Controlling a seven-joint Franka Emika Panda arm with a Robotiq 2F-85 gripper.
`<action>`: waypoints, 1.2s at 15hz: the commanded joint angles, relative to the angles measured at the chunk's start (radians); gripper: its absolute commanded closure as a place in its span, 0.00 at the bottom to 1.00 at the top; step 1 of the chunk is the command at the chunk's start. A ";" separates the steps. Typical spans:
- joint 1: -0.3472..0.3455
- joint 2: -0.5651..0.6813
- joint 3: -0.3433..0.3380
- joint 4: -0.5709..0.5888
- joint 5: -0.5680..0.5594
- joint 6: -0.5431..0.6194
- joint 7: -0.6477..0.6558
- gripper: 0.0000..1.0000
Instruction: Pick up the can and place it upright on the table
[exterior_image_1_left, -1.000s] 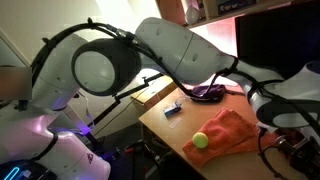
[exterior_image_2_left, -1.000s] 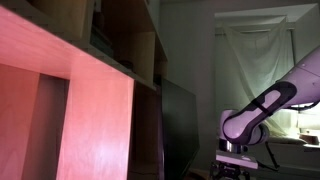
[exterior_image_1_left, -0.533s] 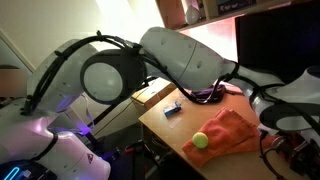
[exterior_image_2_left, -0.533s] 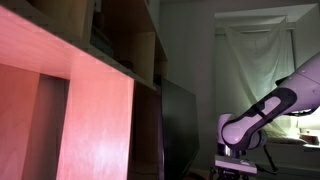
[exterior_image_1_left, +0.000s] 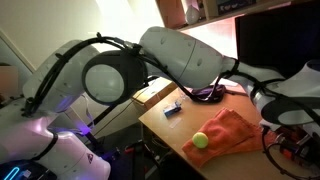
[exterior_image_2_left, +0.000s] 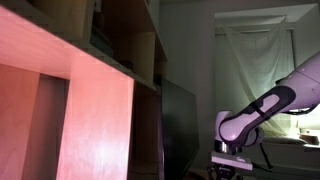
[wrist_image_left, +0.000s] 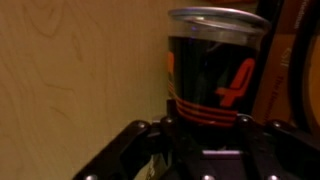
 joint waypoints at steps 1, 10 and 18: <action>0.007 -0.045 0.018 -0.041 0.005 0.006 -0.032 0.86; -0.029 -0.168 0.138 -0.189 0.049 -0.010 -0.201 0.93; -0.221 -0.312 0.325 -0.355 0.288 -0.210 -0.512 0.93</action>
